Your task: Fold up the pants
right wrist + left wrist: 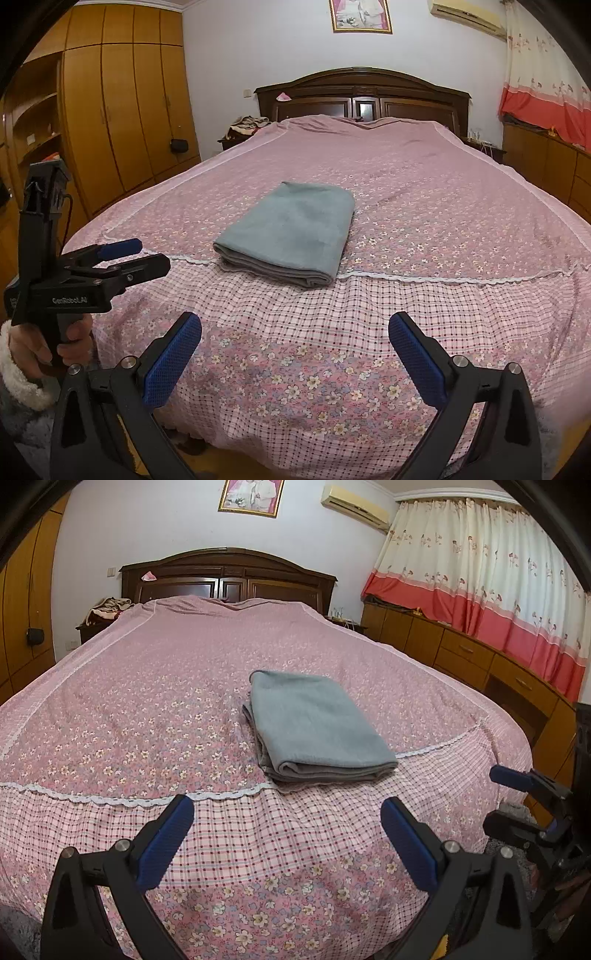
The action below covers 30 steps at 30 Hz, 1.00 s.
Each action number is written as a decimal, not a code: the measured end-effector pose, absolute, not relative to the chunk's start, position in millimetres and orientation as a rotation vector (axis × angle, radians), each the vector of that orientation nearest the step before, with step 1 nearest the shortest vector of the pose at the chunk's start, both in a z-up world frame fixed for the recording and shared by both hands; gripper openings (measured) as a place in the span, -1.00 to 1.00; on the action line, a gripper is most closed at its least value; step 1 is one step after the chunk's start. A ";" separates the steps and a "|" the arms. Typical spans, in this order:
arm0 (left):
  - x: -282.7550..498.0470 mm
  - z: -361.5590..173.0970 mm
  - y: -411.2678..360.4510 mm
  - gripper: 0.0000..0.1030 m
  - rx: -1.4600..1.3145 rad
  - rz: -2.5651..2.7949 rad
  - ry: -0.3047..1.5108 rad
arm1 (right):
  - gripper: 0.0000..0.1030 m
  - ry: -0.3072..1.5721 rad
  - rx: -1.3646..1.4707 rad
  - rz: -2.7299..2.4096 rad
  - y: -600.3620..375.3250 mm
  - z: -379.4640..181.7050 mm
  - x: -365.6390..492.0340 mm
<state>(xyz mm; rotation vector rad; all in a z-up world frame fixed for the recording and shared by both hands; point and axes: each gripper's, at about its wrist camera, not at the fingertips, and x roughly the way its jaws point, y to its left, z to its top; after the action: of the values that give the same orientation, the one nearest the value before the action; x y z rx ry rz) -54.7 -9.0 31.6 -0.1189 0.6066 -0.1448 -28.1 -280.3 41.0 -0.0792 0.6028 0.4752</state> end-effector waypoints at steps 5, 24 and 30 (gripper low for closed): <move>-55.7 30.4 -10.6 1.00 -0.114 -0.145 0.606 | 1.00 0.593 -0.077 0.468 -280.7 42.9 -29.5; -55.9 32.2 -14.2 1.00 -0.132 -0.150 0.604 | 1.00 0.615 -0.061 0.473 -278.9 39.5 -27.0; -54.4 33.7 -18.9 1.00 -0.133 -0.154 0.603 | 1.00 0.617 -0.058 0.475 -277.7 37.8 -27.9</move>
<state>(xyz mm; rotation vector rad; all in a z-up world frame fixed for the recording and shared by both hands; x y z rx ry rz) -54.4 -18.9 33.7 -0.1333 0.6032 -0.1542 -27.9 -277.7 37.8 -0.0580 0.6165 0.4754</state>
